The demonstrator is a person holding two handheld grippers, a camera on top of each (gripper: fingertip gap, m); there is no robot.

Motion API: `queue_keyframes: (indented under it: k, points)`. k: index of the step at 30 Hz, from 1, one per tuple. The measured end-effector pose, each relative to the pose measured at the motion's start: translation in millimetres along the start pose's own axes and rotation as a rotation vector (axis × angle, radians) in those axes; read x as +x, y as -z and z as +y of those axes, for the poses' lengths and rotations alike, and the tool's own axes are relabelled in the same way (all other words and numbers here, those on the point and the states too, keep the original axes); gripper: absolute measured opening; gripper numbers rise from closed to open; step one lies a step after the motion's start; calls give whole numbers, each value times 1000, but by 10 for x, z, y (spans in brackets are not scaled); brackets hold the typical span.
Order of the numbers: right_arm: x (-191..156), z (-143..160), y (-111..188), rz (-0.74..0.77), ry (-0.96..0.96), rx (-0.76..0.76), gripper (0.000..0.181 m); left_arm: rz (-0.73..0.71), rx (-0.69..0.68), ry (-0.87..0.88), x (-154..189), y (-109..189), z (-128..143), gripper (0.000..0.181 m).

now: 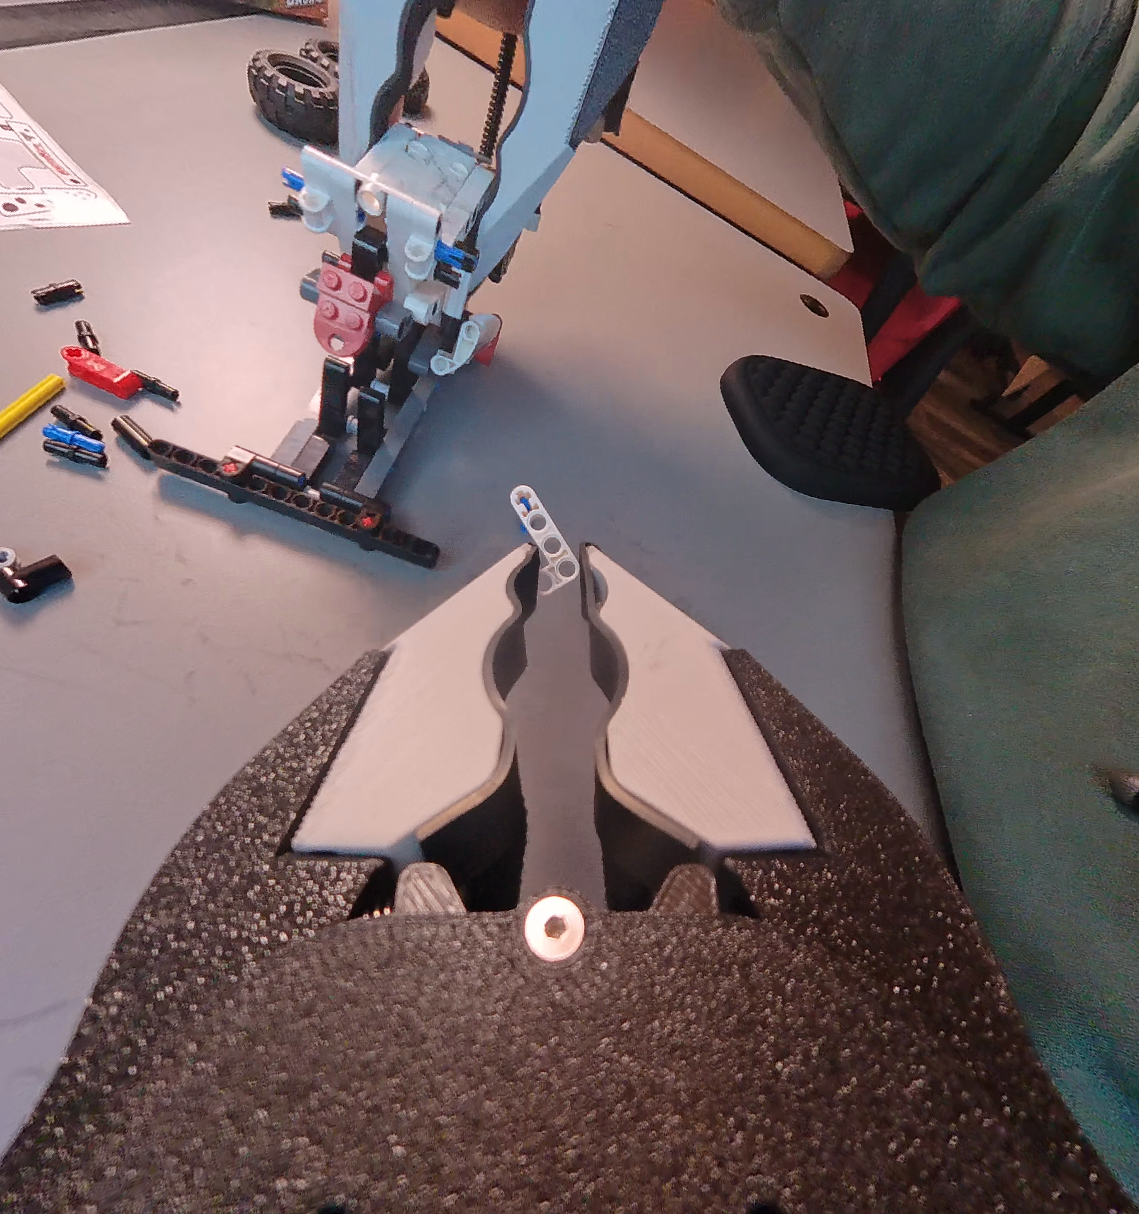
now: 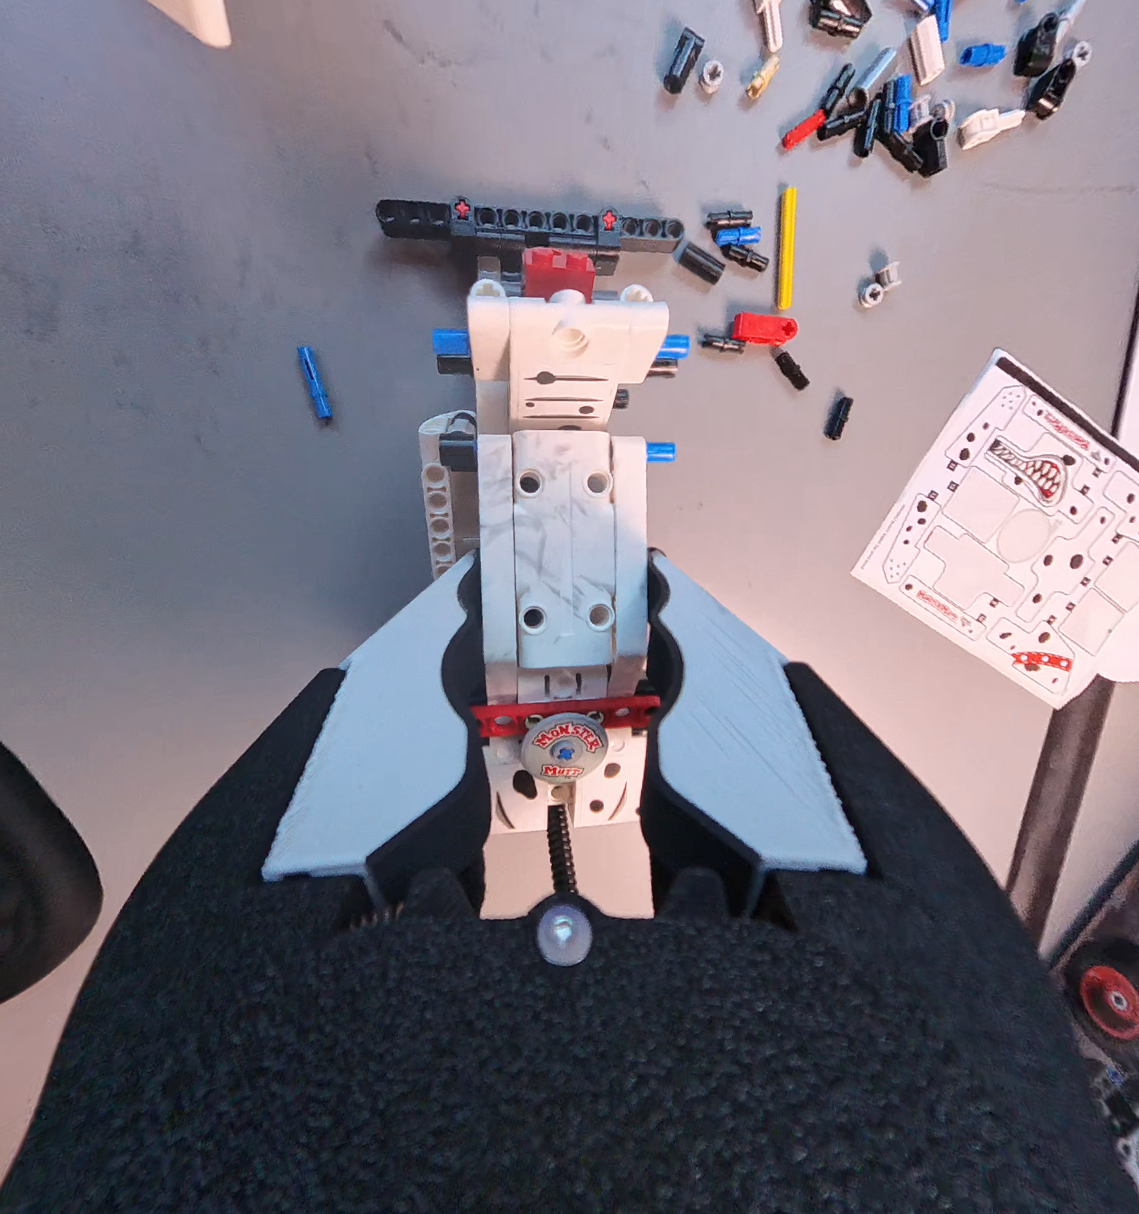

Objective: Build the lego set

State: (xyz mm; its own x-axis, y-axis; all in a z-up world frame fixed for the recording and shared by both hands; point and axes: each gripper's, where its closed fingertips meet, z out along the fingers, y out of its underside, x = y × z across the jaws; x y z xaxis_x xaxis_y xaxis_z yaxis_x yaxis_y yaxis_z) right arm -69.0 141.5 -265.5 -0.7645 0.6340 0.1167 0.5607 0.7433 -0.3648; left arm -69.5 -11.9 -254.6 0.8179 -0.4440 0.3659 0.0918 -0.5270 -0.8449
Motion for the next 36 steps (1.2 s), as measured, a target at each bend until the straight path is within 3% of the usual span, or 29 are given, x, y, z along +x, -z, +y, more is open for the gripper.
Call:
queue_keyframes:
  k: [6, 11, 16, 22, 25, 28, 31, 36]
  points:
    - [32, -90, -41, 6, 5, -1, 48, -3, 0, 0, -6, 5, 2, 12]
    - [29, -238, 182, 83, 10, 1, 55, -7, 9, -2, -10, 20, -18, 12]
    - [-34, -490, 328, 72, -204, -22, 60, -9, 4, 5, -23, 12, -6, 12]
    - [10, -645, 135, 70, -303, -122, 68, -17, 11, -15, 6, 44, -41, 12]
    - [8, -626, 9, 31, -272, -210, 50, -23, 16, -23, 12, 67, -56, 12]
    - [-31, -661, -9, -11, -113, -260, 46, -29, 16, -25, 1, 84, -56, 12]
    - [-132, -647, 20, -27, 170, -303, 44, -33, 18, -24, -15, 100, -56, 12]
    - [-229, -380, 172, 54, 592, -452, 41, -34, 22, -22, -22, 118, -64, 11]
